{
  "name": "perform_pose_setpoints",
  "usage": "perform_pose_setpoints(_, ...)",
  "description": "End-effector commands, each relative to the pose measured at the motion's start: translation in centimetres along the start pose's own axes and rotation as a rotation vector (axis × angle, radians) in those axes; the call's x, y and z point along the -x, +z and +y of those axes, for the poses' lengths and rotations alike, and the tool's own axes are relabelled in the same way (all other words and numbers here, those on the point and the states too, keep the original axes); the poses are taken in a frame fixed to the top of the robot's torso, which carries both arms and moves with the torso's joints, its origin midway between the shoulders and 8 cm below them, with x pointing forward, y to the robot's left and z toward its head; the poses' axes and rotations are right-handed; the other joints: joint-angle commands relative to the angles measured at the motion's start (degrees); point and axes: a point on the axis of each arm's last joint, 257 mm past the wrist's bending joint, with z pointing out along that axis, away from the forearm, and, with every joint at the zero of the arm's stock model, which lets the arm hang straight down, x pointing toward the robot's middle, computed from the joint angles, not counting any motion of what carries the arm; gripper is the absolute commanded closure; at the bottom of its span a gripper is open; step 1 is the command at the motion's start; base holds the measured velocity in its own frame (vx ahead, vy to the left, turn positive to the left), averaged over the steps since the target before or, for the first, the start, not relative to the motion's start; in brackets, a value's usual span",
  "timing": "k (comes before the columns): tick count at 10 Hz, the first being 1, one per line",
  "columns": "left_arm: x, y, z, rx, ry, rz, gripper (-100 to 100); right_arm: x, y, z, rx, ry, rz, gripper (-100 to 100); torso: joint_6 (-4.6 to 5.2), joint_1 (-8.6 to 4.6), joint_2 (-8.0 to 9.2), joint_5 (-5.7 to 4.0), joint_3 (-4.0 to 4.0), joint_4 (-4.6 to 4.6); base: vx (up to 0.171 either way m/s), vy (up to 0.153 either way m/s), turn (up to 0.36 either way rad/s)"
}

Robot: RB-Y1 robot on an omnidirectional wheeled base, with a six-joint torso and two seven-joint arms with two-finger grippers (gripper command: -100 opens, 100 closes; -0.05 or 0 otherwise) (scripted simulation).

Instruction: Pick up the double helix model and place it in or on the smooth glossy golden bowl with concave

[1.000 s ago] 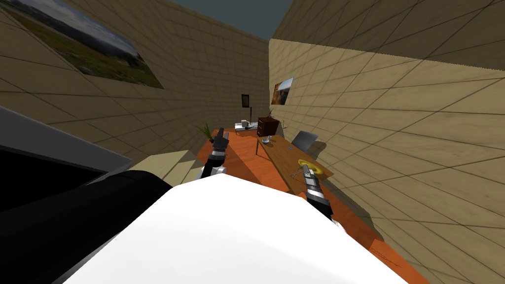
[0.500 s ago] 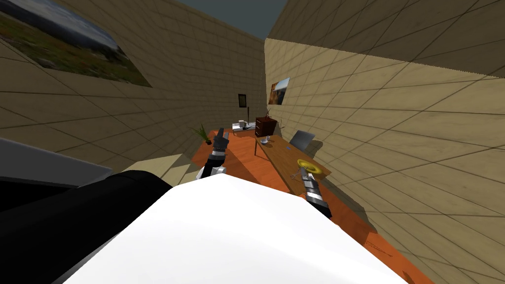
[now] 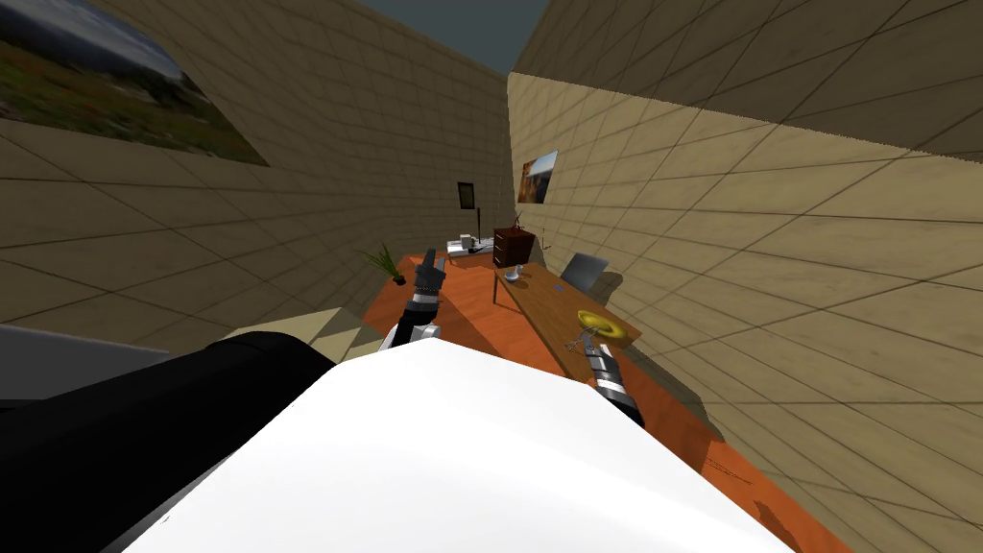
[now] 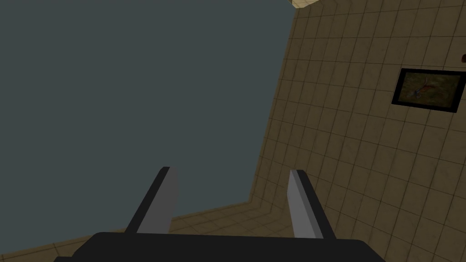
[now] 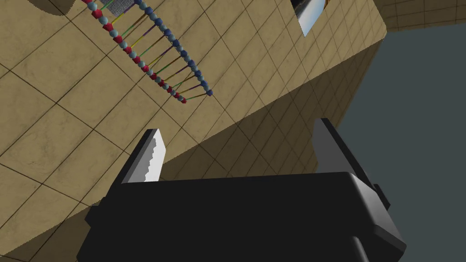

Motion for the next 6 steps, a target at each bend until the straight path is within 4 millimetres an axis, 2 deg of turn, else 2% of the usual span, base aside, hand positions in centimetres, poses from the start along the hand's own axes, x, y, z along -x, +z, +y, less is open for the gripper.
perform_pose_setpoints(1,0.0,0.0,0.0,0.0,0.0,0.0,0,-1.2,-0.3,-1.3,-0.02,-0.05,0.03,-100,0.0,0.0,0.0,0.0,0.0,0.0,0.061,0.04,-0.104)
perform_pose_setpoints(6,0.0,0.0,0.0,0.0,0.0,0.0,0,-5.0,-1.0,-4.6,-0.066,-0.192,0.129,-100,0.01,-0.02,-0.17,0.0,-0.09,-0.03,0.097,0.04,-0.142)
